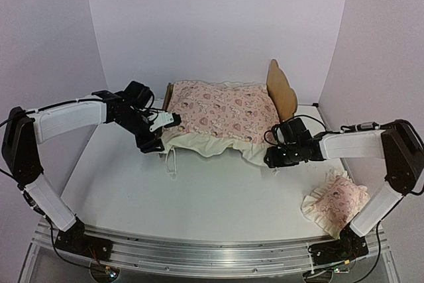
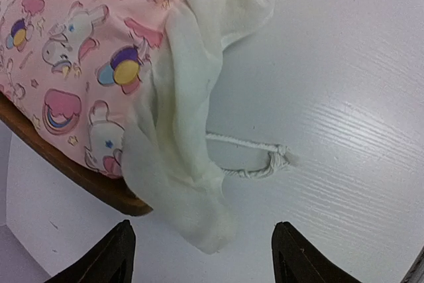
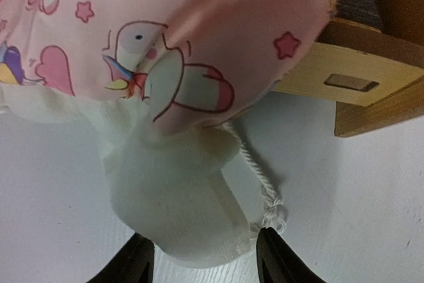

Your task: Set up the pet bed

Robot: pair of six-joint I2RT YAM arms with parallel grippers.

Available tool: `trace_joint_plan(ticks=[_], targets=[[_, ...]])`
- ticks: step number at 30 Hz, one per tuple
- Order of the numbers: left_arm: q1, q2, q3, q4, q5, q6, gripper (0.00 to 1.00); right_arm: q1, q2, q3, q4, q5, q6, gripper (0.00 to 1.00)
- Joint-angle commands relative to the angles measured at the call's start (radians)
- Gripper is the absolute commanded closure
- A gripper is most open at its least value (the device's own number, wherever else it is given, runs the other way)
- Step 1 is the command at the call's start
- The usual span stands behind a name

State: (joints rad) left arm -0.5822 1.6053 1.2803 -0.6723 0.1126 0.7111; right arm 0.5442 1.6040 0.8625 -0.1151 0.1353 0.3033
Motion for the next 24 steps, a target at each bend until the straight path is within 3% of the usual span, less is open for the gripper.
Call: trace_joint_plan(ticks=[1, 3, 6, 15, 23, 24], targets=[[-0.024, -0.04, -0.127, 0.174, -0.154, 0.031, 0.31, 0.0, 0.064, 0.036, 0.095, 0.107, 0.024, 0.7], [-0.024, -0.027, -0.153, 0.221, -0.16, 0.035, 0.34, -0.003, 0.064, 0.032, 0.094, 0.142, 0.033, 0.85], [-0.024, -0.004, -0.195, 0.304, -0.177, 0.059, 0.44, -0.011, 0.025, 0.015, 0.083, 0.17, 0.041, 0.97], [-0.005, 0.012, -0.273, 0.482, -0.189, 0.139, 0.99, -0.076, -0.127, -0.04, -0.031, 0.202, -0.001, 1.0], [0.001, -0.013, -0.28, 0.408, -0.097, 0.152, 1.0, -0.14, -0.155, -0.035, -0.14, 0.107, -0.009, 1.0], [0.001, -0.017, -0.284, 0.404, -0.083, 0.154, 1.0, -0.147, -0.151, -0.028, -0.17, 0.065, -0.003, 0.96]])
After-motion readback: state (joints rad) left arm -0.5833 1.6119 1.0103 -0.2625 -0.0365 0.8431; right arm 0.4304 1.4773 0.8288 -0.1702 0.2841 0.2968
